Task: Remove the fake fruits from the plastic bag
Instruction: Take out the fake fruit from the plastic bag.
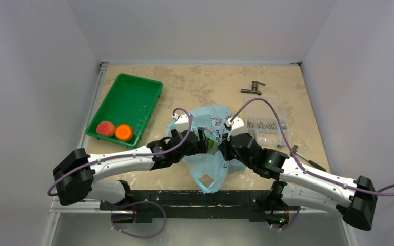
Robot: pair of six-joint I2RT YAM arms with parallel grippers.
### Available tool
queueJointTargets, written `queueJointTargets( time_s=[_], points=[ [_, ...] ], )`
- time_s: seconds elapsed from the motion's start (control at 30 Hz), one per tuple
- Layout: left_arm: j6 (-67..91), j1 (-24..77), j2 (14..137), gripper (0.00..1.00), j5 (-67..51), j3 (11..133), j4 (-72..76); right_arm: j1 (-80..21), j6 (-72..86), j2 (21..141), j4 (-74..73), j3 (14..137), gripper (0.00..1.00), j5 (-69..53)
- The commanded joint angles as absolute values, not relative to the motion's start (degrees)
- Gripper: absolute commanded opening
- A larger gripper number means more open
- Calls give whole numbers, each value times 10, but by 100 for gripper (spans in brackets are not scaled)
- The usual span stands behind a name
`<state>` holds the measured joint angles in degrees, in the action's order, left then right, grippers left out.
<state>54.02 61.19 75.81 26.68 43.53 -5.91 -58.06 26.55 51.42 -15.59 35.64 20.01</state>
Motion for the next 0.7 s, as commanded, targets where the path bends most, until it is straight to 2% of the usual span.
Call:
queueJointTargets(
  time_s=[0.0,0.2,0.3,0.37,0.67],
  points=[
    [566,613,746,82,282,432,-94,-581,262,507,-142,351,0,208],
    [580,613,773,83,282,441,-89,-581,258,496,-136,345,0,203],
    [583,613,793,87,289,455,-86,-581,258,494,-136,345,0,199],
    [588,609,809,94,286,467,-85,-581,257,491,-135,344,0,197],
    [591,587,872,98,260,521,-83,-581,255,483,-129,338,0,194]
  ],
)
